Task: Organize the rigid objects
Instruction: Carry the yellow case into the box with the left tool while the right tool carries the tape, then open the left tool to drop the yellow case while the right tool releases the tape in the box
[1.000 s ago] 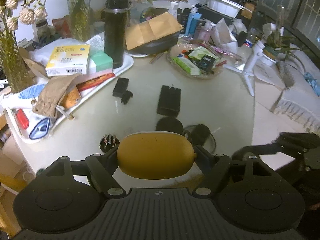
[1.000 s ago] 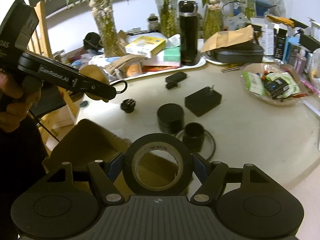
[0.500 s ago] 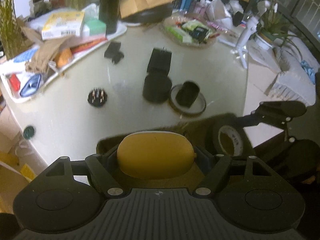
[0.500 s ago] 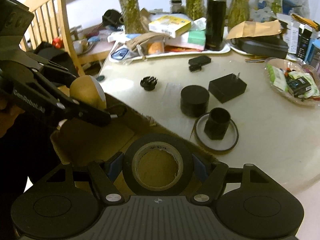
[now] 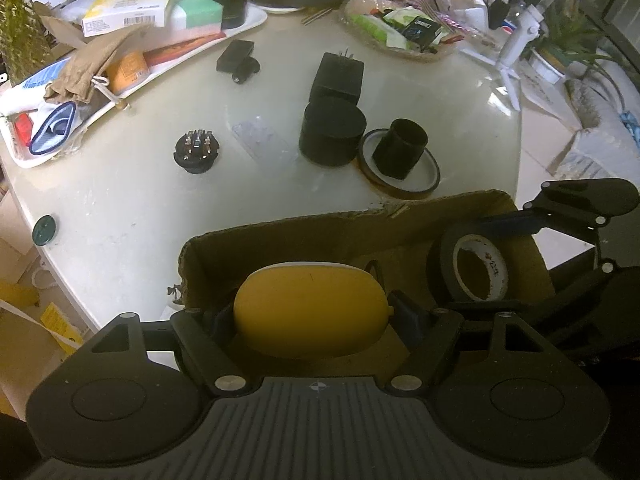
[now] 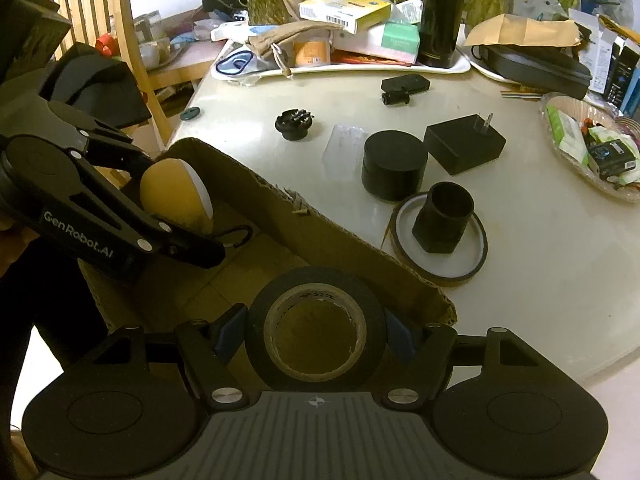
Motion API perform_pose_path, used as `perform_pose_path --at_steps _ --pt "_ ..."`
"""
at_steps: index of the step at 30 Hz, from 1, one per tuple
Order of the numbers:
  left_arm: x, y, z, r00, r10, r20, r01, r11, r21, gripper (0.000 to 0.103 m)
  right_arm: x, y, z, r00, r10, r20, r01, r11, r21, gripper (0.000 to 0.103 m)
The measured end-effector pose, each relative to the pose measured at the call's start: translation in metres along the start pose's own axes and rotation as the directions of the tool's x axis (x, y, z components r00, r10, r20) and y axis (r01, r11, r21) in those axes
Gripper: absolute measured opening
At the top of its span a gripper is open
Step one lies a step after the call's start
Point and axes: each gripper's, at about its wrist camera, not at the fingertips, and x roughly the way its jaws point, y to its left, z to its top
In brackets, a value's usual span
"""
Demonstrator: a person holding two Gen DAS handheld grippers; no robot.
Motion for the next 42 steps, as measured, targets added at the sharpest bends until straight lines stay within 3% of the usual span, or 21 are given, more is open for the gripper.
perform_pose_path --at_steps 5,6,9,22,39,42 --pt "0.001 -0.002 0.000 1.000 0.023 -0.002 -0.023 1.000 0.003 0.077 0.001 0.001 0.000 1.000 -0.025 -0.003 0.025 0.999 -0.022 0.077" --pt "0.002 -0.002 0.000 1.000 0.027 -0.004 -0.027 1.000 0.006 0.077 -0.001 0.002 0.000 0.999 -0.034 0.006 0.035 0.999 -0.031 0.084" --pt "0.003 -0.005 0.000 0.999 0.045 -0.012 -0.045 0.999 0.021 0.077 -0.005 0.004 0.001 0.999 -0.045 0.028 0.047 0.997 -0.053 0.090" --pt "-0.025 -0.008 0.004 0.994 0.091 0.061 -0.093 0.996 0.016 0.077 -0.021 0.004 0.000 0.995 -0.070 0.068 0.072 0.997 -0.038 0.103" --pt "-0.052 0.002 -0.004 0.977 0.166 0.137 -0.168 0.986 0.002 0.078 -0.047 -0.009 -0.007 0.978 -0.194 0.083 0.175 0.966 0.191 0.103" --pt "-0.054 0.006 -0.006 0.973 0.175 0.151 -0.176 0.984 -0.005 0.089 -0.048 -0.011 -0.010 0.973 -0.220 0.075 0.196 0.950 0.242 0.103"
